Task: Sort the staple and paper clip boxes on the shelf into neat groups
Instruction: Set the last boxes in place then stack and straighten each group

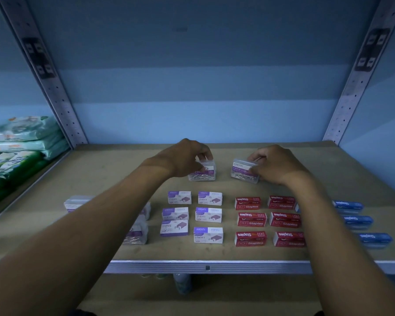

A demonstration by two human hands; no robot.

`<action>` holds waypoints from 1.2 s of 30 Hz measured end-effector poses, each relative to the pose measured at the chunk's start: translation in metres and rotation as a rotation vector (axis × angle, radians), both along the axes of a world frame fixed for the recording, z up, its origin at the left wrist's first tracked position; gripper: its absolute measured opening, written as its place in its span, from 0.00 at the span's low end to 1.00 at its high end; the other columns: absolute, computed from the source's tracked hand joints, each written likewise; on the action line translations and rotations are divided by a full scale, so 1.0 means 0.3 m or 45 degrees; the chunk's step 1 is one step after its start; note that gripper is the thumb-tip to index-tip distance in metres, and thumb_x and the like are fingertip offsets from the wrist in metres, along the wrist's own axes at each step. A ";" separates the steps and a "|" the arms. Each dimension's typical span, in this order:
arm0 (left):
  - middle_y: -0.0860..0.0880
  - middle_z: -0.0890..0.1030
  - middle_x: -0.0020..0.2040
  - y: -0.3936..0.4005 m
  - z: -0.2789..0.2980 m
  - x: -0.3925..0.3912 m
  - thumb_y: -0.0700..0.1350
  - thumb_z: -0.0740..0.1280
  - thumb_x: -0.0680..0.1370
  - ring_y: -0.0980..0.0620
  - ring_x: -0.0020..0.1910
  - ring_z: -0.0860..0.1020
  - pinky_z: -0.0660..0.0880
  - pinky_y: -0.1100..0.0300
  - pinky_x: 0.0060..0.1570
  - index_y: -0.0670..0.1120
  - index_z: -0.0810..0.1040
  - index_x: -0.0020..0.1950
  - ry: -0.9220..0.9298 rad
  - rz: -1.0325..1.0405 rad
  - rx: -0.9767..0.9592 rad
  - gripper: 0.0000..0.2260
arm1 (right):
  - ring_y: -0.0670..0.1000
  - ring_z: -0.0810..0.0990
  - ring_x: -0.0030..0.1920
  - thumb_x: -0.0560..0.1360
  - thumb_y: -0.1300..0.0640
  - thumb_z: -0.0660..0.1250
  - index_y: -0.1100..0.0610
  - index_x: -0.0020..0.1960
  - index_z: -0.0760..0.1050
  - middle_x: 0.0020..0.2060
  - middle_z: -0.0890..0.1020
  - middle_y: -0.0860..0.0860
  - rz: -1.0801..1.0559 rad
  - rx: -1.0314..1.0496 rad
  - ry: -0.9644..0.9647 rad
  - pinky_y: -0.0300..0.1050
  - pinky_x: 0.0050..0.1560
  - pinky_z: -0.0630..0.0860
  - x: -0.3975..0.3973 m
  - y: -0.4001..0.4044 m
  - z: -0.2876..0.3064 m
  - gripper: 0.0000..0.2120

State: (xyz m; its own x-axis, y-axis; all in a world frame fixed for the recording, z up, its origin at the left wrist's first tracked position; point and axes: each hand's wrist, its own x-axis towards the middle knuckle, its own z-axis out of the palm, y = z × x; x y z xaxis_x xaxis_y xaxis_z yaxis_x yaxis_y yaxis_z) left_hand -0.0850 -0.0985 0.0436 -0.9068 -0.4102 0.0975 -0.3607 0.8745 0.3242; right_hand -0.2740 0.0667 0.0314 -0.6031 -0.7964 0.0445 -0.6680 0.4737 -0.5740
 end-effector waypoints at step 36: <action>0.59 0.81 0.51 -0.205 0.029 0.680 0.43 0.74 0.73 0.57 0.52 0.80 0.78 0.52 0.56 0.59 0.80 0.52 -0.138 0.449 -0.013 0.13 | 0.44 0.81 0.52 0.74 0.56 0.71 0.46 0.58 0.83 0.52 0.84 0.44 0.533 -0.036 -0.110 0.32 0.41 0.71 0.578 -0.358 -0.011 0.14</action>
State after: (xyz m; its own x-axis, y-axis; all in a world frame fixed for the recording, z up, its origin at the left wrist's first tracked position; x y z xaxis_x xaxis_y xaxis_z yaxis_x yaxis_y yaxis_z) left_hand 0.1192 -0.1601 0.0523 -0.7153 -0.6986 0.0139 -0.6722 0.6934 0.2596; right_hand -0.1005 -0.0407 0.0282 -0.2304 -0.9725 0.0332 -0.7481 0.1552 -0.6452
